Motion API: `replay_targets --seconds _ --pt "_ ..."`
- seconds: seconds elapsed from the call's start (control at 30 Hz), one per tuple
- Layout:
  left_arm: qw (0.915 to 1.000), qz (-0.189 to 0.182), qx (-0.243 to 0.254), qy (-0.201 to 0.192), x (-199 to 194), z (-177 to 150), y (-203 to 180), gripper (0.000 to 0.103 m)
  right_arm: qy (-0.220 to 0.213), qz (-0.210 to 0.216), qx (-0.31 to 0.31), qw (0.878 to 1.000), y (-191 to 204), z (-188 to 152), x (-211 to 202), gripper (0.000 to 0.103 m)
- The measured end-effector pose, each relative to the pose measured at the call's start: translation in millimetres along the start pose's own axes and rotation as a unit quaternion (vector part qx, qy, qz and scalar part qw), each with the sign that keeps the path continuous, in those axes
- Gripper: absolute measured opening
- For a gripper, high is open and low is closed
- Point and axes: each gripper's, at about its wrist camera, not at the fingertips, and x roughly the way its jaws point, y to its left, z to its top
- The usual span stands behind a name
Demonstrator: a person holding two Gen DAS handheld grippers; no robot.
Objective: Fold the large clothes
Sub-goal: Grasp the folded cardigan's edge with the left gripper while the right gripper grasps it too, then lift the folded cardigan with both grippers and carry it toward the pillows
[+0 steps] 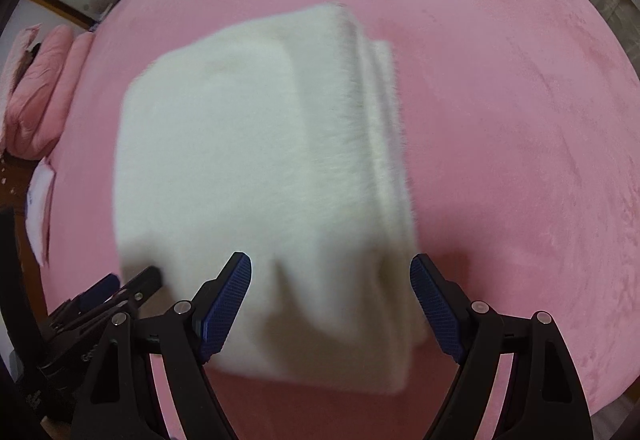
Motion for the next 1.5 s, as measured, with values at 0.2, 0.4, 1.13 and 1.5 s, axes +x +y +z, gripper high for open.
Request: replay_targets --seconds 0.2,0.4,1.13,1.5 --pt "0.9977 -0.062 -0.026 0.009 17.7 25.2 21.6 0.093 0.063 0.106 0.110 0.986 -50.1 26.1 40.8 0.083" --pt "0.9909 -0.127 -0.044 0.011 33.7 47.6 43.6 0.100 0.069 0.186 0.106 0.974 -64.7 47.9 61.9 0.083" --pt "0.9832 -0.150 -0.089 0.054 37.7 60.8 23.5 0.093 0.082 0.366 0.139 0.916 -111.0 71.9 104.6 0.053" --pt "0.9952 -0.065 -0.071 0.020 -15.0 52.5 -19.2 0.062 0.032 0.366 0.141 0.919 -96.7 36.8 76.5 0.039"
